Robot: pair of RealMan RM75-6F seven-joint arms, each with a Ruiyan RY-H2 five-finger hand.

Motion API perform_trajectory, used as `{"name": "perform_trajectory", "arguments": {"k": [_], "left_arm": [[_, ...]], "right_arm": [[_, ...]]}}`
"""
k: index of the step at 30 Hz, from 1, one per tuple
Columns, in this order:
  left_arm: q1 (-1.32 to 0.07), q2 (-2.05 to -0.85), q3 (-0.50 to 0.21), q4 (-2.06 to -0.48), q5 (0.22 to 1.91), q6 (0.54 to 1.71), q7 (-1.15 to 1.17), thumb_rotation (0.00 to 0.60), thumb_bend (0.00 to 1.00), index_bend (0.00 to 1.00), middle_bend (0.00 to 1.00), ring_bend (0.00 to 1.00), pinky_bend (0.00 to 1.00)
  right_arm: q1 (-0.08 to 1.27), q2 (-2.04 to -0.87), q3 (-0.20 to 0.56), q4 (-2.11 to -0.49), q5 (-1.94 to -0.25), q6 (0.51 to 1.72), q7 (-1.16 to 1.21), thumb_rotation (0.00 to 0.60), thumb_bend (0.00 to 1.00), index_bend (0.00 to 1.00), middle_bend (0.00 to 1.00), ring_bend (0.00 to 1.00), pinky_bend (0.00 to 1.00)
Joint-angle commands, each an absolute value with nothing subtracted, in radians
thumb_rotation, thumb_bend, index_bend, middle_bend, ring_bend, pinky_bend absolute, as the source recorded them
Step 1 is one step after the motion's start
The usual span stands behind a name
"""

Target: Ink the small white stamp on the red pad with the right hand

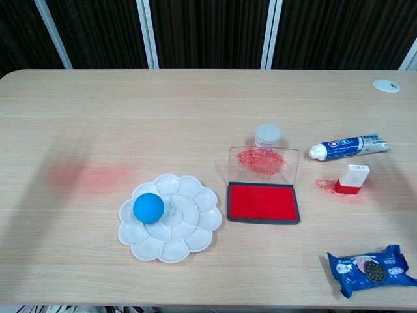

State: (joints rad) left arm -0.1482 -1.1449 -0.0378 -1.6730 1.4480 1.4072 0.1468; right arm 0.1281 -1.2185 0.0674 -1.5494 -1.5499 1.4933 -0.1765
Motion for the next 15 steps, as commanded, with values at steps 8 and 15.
{"name": "perform_trajectory", "arguments": {"k": [8, 15], "left_arm": [[-0.147, -1.145, -0.038, -1.672, 1.453, 1.412, 0.144, 0.6, 0.0, 0.0, 0.0, 0.0, 0.0], [-0.149, -1.144, -0.037, -1.671, 1.454, 1.408, 0.136, 0.6, 0.0, 0.0, 0.0, 0.0, 0.0]], "right_arm": [[0.128, -1.219, 0.066, -1.553, -1.55, 1.492, -0.177, 0.6, 0.1, 0.0, 0.0, 0.0, 0.19], [0.132, -1.22, 0.063, -1.577, -1.564, 1.492, -0.185, 0.6, 0.06, 0.0, 0.0, 0.0, 0.19]]}}
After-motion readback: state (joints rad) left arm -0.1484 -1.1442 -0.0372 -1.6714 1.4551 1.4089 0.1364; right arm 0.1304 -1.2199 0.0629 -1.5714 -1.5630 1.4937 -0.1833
